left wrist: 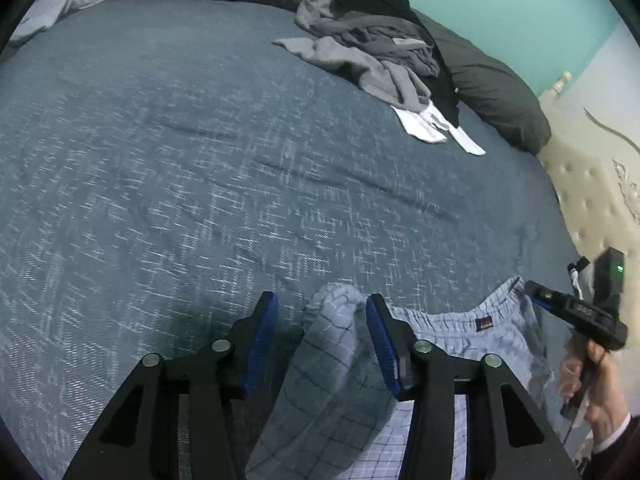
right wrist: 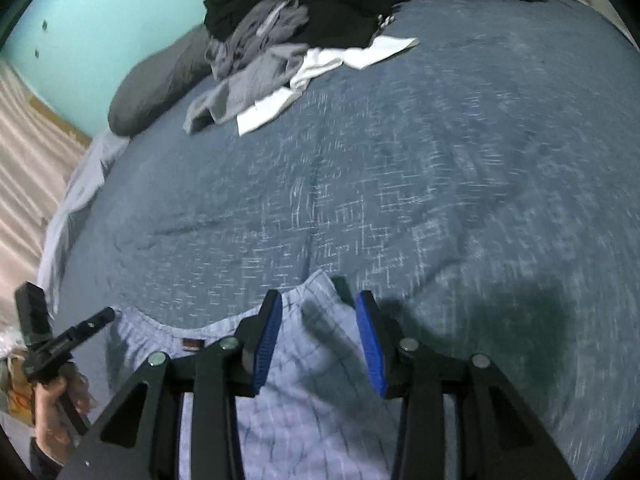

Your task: Fold clothes

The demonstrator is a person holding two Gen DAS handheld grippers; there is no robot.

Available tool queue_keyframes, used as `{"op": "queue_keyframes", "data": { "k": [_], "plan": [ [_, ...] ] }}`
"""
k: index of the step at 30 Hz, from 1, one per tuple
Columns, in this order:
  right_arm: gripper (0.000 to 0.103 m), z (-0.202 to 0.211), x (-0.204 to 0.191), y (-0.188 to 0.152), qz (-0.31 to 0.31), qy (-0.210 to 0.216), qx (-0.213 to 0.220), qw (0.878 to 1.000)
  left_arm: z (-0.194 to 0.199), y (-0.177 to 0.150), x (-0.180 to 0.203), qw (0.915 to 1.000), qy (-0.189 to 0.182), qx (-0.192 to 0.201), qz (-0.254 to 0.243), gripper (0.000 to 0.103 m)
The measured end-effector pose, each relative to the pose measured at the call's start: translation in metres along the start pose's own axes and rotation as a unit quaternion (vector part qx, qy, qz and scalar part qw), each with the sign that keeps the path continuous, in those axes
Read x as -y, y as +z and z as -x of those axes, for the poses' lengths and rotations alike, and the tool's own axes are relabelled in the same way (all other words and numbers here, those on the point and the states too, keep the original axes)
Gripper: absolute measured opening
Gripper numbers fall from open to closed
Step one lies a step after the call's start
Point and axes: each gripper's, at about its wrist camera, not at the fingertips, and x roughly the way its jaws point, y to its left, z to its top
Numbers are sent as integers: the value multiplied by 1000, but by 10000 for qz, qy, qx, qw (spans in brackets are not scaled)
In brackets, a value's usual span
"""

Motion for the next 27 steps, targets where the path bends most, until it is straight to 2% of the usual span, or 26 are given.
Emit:
{"op": "queue_keyframes", "data": {
  "k": [3,6,7,12,18,23,27],
  "plan": [
    [35,-10,-5,0,259,-27,-84,9996,-7,-2,-1,9999,-125,-108,21,27],
    [11,-12,-8,0,452,-60,-54,9989,-11,-3,0,9996,-238,-148,-13,8],
    [7,-11,-8,0,509,-73,-46,9987,-10,-3,1,9996,-259,-134,-47,7],
    [5,8,-12,-3,745,-62,308,9967,0,3,11,9992,-361,63,-168,6],
    [5,30,4,5,498,-165,758,9957,-1,24,27,9985,-460,134,-273,5],
    [5,30,18,10,124,-270,886,9956,-21,34,40,9981,-372,-8,-492,6],
    [5,17,22,11,3,-417,696,9967,-36,37,43,9980,-240,-174,-564,6]
  ]
}}
